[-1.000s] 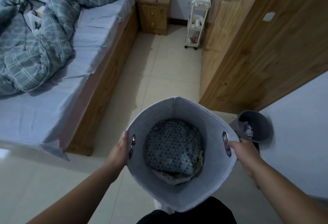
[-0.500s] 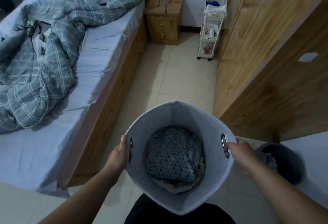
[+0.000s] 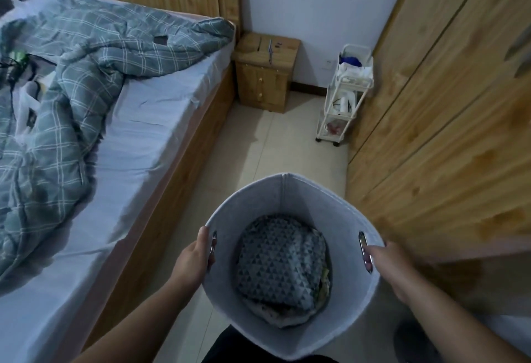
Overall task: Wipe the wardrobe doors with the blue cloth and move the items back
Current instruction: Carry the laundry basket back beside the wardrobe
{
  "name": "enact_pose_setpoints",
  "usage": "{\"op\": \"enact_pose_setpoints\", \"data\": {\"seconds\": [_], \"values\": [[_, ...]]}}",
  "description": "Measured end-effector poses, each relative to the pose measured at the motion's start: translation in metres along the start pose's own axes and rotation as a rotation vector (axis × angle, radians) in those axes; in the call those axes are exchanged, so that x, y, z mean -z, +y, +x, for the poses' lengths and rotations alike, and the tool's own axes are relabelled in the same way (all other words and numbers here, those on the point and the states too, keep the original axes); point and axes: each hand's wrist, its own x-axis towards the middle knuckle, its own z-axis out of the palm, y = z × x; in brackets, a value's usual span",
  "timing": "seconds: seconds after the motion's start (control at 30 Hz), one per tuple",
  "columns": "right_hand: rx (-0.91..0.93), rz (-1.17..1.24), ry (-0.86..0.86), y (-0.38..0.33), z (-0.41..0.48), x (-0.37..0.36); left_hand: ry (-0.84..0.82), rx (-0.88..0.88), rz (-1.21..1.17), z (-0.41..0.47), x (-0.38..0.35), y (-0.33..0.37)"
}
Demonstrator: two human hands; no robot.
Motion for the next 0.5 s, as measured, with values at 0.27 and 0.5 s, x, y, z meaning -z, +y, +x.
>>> {"op": "enact_pose_setpoints", "data": {"seconds": [0.27,0.5], "values": [[-0.047,0.083,0.052,-0.099,0.057,-0.007,-0.054,-0.14,0.111,0.12,0.017,0.11],[-0.078,0.167,0.014,-0.159,0.115,-0.009,-0.064,-0.204,0.17,0.195,0.009,0.205]]}}
